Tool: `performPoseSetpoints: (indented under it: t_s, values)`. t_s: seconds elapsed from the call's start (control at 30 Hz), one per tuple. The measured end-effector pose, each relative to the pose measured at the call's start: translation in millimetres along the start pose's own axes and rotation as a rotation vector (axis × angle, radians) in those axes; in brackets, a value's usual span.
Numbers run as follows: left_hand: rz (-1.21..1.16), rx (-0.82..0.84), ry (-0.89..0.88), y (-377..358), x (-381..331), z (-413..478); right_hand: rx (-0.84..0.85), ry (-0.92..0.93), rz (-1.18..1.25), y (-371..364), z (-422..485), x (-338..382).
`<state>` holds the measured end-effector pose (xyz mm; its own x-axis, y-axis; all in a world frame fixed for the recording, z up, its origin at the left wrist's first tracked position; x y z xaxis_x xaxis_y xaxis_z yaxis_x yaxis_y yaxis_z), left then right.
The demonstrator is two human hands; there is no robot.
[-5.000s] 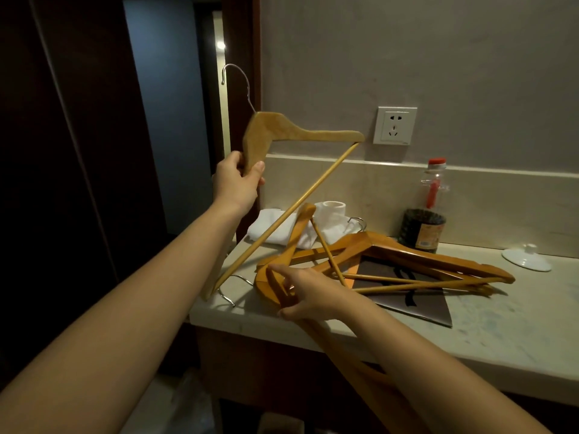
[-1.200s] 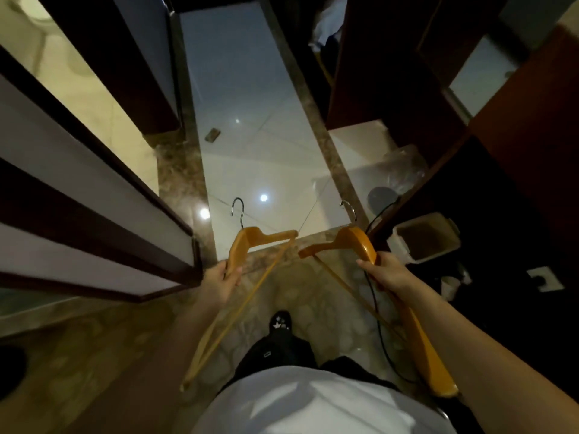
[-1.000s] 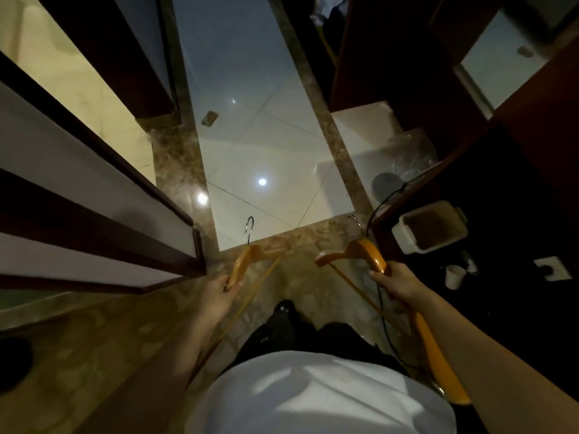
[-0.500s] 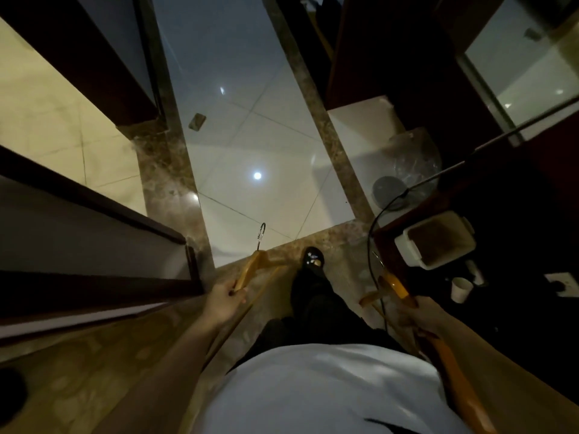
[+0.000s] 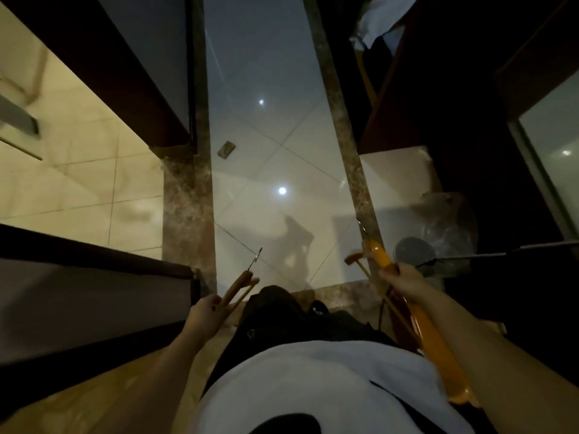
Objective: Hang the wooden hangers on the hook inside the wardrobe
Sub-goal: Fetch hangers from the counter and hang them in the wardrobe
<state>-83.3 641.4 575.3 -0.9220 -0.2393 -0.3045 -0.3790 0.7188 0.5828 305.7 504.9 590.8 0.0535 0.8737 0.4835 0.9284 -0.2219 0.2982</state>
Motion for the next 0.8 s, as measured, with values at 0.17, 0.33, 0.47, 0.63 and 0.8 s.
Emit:
performPoseSetpoints:
  t_s: [0.17, 0.33, 0.47, 0.63, 0.8]
  values:
    - [-0.05, -0.027, 0.09, 27.1, -18.2, 37.2, -0.042, 0.097, -0.001, 17.1, 50.2, 94.0]
    - [-0.02, -0.018, 0.104, 68.2, -43.8, 98.8, -0.043, 0.064, -0.017, 14.4, 90.8, 147.7]
    - [0.062, -0.002, 0.024, 122.2, -99.4, 155.6, -0.064, -0.03, 0.006, 11.4, 109.4, 170.7]
    - [0.099, 0.015, -0.166, 194.8, -199.6, 218.4, -0.07, -0.208, 0.045, 13.1, 126.4, 189.0]
    - [0.081, 0.008, -0.292, 247.4, -275.8, 258.9, -0.137, -0.305, 0.052, 26.5, 148.8, 214.9]
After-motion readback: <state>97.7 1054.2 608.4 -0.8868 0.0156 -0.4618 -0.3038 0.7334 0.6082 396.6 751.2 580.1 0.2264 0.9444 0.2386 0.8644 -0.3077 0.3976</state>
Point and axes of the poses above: each hand's wrist, its own z-axis towards the middle knuckle, its own y-axis out of the back of the hand, x = y × z, the point moved 8 cm from there along z, towards the middle knuckle, and after that the axes turned 8 degrees about z, right-handed, at the moved point
